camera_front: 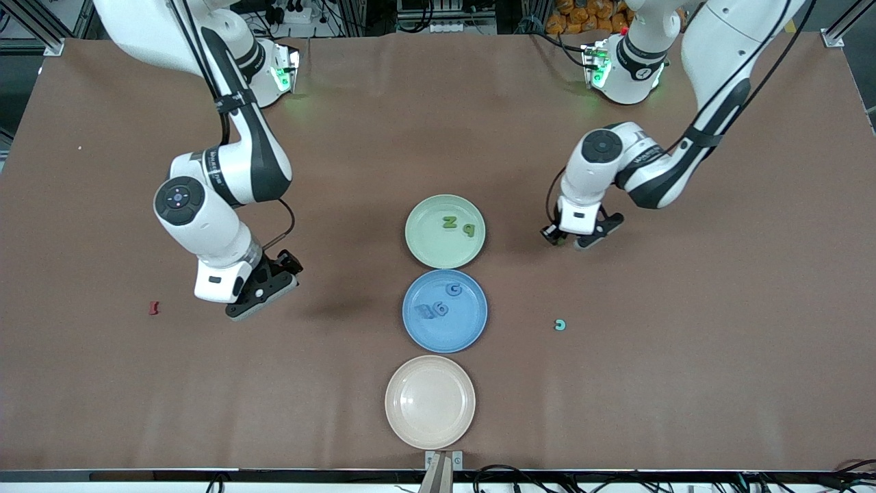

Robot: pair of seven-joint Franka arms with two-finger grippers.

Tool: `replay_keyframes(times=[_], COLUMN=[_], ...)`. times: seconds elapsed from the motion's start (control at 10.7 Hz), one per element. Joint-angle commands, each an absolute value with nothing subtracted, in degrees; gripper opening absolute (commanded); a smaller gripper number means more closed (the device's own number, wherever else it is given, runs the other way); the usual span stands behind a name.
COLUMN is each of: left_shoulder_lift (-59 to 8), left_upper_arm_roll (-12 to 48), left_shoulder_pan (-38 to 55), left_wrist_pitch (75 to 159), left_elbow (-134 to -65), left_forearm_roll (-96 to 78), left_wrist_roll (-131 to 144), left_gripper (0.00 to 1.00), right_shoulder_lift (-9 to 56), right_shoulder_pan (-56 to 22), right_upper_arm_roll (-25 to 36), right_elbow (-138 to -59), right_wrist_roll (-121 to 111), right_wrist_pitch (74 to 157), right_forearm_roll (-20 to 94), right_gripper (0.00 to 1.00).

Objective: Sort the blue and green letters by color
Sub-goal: 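Carry the B onto the green plate and open the left gripper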

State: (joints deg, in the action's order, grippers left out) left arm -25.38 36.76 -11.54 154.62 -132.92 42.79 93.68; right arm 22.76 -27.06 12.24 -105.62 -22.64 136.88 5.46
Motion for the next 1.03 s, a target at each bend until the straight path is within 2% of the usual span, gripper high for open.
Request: replay_keyframes(times=[0.0, 0.37, 0.65, 0.75, 0.84, 0.93], left_shoulder_lift=[-26.71, -30.23, -35.23, -35.59, -35.77, -35.86], left_upper_arm_roll=[36.65, 36.65, 36.13, 35.08, 34.72, 34.63], left_shoulder_pan=[-3.19, 6.31, 12.81, 13.44, 13.71, 13.71], left_wrist_pitch=[154.69, 154.69, 154.34, 154.34, 154.34, 154.34], left_elbow=[-128.34, -121.13, -113.31, -112.6, -112.5, -112.5], left_forearm_roll=[43.69, 43.51, 43.59, 44.03, 44.38, 44.47], left_wrist_roll=[98.25, 104.14, 107.31, 107.05, 106.88, 106.88], left_gripper=[0.0, 0.0, 0.0, 0.65, 1.0, 1.0], right_shoulder_lift=[21.97, 22.32, 22.59, 22.59, 22.59, 22.24], right_shoulder_pan=[-23.83, -19.26, -15.74, -14.78, -13.46, -12.06], right_upper_arm_roll=[11.51, 11.51, 11.43, 11.43, 11.43, 11.43], right_elbow=[-105.65, -105.56, -104.85, -104.85, -104.94, -105.2], right_wrist_roll=[-27.14, -32.67, -37.87, -39.71, -42.16, -45.84], right_wrist_pitch=[135.97, 135.97, 135.97, 135.97, 135.97, 135.88], right_forearm_roll=[4.92, 5.01, 5.27, 5.27, 5.27, 5.36], right_gripper=[1.0, 1.0, 1.0, 1.0, 1.0, 1.0])
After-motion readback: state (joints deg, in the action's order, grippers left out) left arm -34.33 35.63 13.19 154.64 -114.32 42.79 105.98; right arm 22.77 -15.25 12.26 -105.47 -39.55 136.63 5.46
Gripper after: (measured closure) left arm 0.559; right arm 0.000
